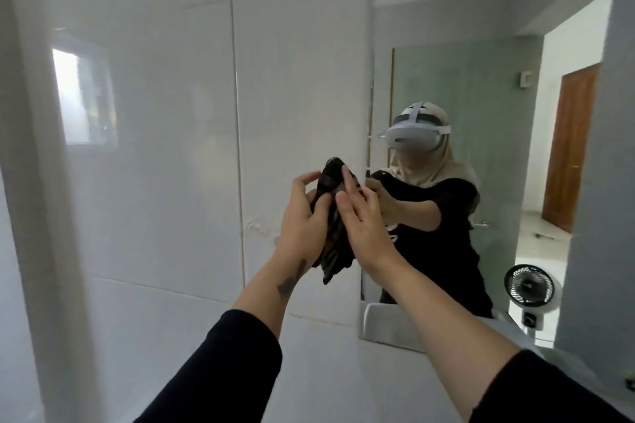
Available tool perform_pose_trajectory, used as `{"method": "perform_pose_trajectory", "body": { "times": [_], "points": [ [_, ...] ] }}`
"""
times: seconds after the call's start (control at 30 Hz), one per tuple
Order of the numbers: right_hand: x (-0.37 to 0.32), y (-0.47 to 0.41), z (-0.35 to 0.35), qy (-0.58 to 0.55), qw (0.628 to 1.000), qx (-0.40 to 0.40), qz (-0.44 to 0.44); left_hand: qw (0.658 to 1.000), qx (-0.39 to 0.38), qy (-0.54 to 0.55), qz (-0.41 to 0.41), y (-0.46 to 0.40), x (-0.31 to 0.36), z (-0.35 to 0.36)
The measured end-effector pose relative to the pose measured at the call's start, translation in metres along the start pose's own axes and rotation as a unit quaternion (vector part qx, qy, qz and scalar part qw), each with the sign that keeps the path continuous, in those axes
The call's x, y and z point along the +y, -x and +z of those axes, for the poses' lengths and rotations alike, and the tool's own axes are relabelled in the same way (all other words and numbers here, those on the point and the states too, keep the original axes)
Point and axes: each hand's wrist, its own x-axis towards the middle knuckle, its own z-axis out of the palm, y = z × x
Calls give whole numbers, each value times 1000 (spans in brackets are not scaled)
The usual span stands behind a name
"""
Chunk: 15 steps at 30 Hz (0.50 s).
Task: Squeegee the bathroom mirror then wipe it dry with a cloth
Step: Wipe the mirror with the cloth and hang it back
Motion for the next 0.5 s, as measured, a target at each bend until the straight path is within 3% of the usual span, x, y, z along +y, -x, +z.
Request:
{"method": "perform_pose_trajectory", "body": {
  "times": [0.13,0.27,0.37,0.5],
  "points": [
    [-30,-14,-47,22,994,98,-45,998,-39,-10,58,-12,42,37],
    [-57,-27,-91,202,965,154,-61,989,-79,-25,119,-29,70,58],
    [-75,-50,-116,320,918,189,-135,981,-80,-67,161,-44,83,61],
    [-118,-99,-132,474,833,241,-153,965,-9,-202,168,-84,74,60]
  ]
}}
